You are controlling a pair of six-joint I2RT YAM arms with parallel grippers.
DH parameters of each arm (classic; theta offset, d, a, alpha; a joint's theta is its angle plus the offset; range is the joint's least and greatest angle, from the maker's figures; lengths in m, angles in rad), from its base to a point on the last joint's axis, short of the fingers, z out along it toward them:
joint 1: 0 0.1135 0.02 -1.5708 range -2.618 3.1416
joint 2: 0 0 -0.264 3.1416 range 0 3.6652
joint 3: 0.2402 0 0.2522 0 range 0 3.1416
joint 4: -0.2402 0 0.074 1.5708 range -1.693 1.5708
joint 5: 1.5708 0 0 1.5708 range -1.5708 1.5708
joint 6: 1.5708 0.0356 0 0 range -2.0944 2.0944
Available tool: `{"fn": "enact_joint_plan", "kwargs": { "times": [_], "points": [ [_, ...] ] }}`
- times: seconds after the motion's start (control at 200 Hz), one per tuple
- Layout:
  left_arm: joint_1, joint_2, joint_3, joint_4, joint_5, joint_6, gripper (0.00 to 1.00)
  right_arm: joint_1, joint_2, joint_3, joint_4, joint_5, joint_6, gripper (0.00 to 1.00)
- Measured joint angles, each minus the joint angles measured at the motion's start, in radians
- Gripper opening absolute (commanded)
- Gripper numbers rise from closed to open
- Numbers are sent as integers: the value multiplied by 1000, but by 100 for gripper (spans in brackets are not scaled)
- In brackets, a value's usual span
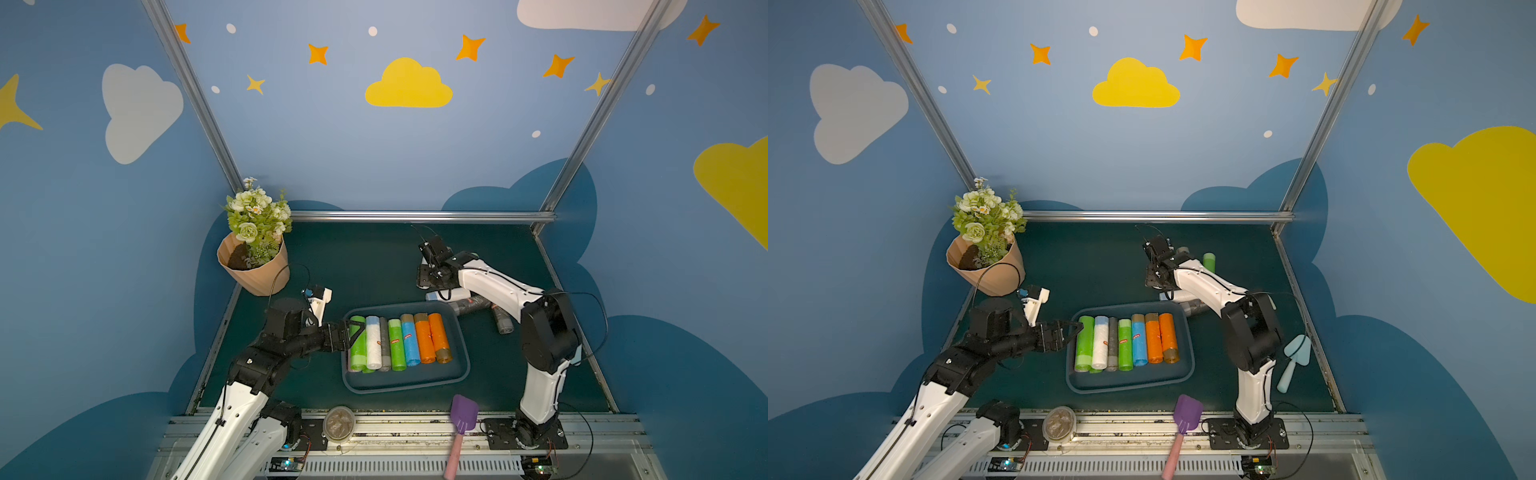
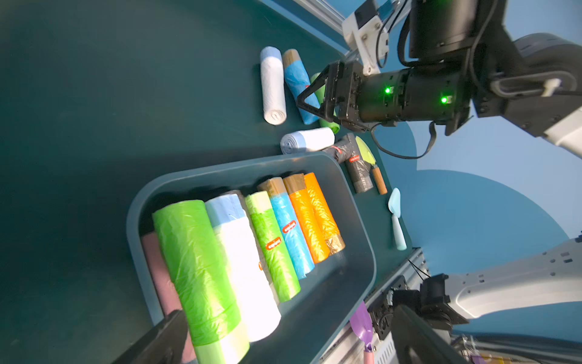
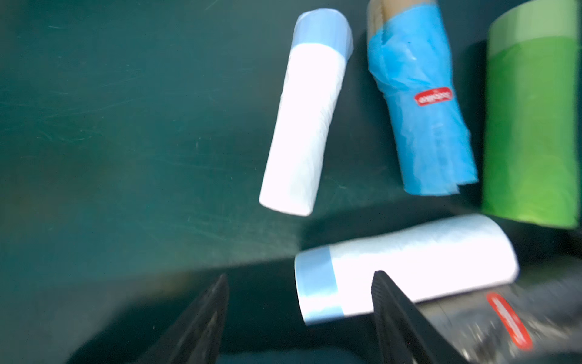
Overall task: Put the roll of trash bags into the storage box
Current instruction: Pick up the roll of trash bags from the center of the board.
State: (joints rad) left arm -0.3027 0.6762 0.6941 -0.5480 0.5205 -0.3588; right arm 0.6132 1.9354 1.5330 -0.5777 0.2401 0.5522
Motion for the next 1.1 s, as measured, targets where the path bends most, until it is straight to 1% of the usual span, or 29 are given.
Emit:
{"fn": "enact_joint_plan", "kwargs": {
  "times": [0.235,0.38,0.626,0.761,0.851,0.941,1.001,1.101],
  "points": [
    [18,-8,-6,6,-56,-13,100,-44,131,100,5,-66,-17,71],
    [21,-10,-6,7,-64,-15,100,-56,180,138,5,-92,-20,71],
    [21,-11,-6,7,-67,-16,100,-64,260,225,5,-101,-27,70],
    [21,-11,-6,8,-66,-16,100,-75,311,276,-4,-103,-36,67],
    [21,-12,-6,8,-66,-16,100,-87,326,283,-9,-103,-38,65],
    [21,-13,-6,10,-66,-16,100,-97,331,283,-15,-102,-38,60],
    [21,-14,-6,10,-66,-16,100,-102,335,288,-20,-103,-42,59],
    [21,-16,-6,13,-66,-16,100,-109,351,319,-29,-103,-52,54]
  ]
}}
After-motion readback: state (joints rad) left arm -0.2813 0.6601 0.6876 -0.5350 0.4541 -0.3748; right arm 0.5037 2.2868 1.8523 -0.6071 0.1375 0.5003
